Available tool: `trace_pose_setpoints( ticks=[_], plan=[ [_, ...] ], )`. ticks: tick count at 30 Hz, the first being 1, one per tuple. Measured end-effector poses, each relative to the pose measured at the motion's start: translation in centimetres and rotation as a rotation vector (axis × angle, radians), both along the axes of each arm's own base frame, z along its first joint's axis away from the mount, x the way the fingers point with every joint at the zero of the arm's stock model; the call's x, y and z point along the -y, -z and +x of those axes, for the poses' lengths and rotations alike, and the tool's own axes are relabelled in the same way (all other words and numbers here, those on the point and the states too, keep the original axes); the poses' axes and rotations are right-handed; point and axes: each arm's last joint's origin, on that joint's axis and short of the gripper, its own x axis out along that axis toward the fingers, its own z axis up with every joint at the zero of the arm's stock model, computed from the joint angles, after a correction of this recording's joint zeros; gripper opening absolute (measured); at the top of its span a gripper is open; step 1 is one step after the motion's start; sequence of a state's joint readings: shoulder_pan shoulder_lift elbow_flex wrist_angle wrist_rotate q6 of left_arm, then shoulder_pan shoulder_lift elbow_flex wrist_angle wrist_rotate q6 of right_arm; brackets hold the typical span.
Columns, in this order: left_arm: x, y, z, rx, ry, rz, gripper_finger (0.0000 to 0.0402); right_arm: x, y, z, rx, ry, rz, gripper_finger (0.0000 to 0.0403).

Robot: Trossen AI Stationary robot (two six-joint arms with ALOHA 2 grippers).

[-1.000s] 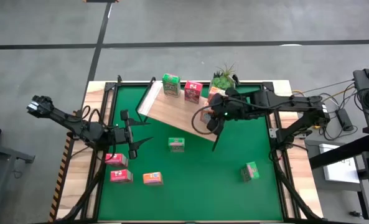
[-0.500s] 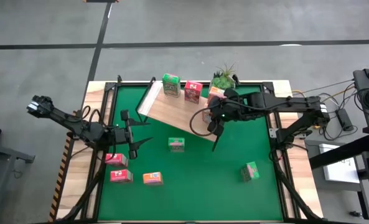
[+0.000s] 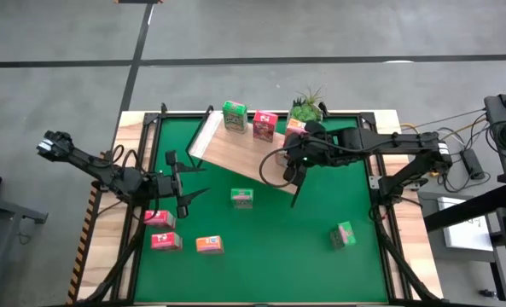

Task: Stack cereal on shelf
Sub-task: Put the top orange cereal box aligned with the other orange cereal box on the shelf

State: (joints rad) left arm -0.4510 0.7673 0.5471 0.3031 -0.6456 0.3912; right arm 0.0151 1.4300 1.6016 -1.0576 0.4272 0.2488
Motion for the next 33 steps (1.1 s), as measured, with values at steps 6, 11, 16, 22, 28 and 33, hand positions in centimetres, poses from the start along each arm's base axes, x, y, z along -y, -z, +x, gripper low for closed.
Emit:
trace_pose_setpoints(
  ticks=[6,11,16,22,28,33],
  plan=[
    [0.0,0.0,0.0,-0.001,0.0,0.0,0.0227,0.0,0.0,0.0,-0.005,-0.009,-0.009,0.0195],
    [0.0,0.0,0.0,-0.001,0.0,0.0,0.0227,0.0,0.0,0.0,-0.007,-0.011,-0.013,0.0196],
    [0.0,0.0,0.0,-0.001,0.0,0.0,0.0227,0.0,-0.1,0.0,-0.011,-0.015,-0.024,0.0196],
    [0.0,0.0,0.0,-0.001,0.0,0.0,0.0227,0.0,-0.9,-0.1,0.016,-0.018,-0.027,0.0196],
    [0.0,0.0,0.0,-0.001,0.0,0.001,0.0227,0.0,-1.8,-0.2,0.043,-0.018,-0.027,0.0196],
    [0.0,0.0,0.0,-0.001,0.0,0.0,0.0227,0.0,-2.6,-0.2,0.077,-0.017,-0.025,0.0187]
  ],
)
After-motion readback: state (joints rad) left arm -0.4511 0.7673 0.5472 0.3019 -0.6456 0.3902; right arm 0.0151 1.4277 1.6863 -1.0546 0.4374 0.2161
